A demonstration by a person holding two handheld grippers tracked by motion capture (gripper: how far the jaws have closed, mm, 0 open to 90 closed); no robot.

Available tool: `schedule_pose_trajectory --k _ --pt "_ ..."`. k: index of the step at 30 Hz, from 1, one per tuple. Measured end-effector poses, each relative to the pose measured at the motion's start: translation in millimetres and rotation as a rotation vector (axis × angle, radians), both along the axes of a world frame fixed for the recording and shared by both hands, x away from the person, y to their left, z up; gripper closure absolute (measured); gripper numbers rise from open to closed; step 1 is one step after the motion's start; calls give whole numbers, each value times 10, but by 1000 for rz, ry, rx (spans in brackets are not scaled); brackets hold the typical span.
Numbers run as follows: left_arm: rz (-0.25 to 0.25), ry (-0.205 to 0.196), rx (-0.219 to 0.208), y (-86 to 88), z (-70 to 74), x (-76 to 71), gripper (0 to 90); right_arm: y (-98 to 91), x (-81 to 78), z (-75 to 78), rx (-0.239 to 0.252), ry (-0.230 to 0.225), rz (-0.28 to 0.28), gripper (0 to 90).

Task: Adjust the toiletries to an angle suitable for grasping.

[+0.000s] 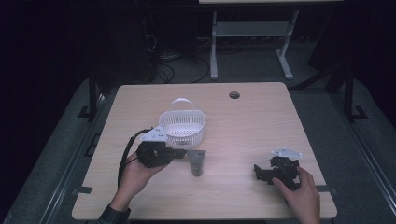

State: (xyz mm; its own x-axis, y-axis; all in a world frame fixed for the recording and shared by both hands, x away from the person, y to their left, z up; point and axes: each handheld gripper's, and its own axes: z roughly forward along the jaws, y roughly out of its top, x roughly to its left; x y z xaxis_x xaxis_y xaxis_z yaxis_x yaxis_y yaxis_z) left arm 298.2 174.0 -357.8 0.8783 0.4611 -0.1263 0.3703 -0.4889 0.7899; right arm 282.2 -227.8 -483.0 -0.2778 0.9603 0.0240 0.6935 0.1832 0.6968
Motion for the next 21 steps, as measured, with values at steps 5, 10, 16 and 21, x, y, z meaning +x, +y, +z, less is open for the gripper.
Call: schedule_pose_trajectory --k 5,10,16,21 --pt "5 0 8 -11 -9 42 897 0 0 0 0 0 0 0" --pt "4 0 14 -29 -18 77 897 0 0 0 0 0 0 0" --pt "9 -3 16 -51 -14 130 897 0 0 0 0 0 0 0" --pt "13 -6 18 -76 -10 171 897 1 -1 1 0 0 -1 0"
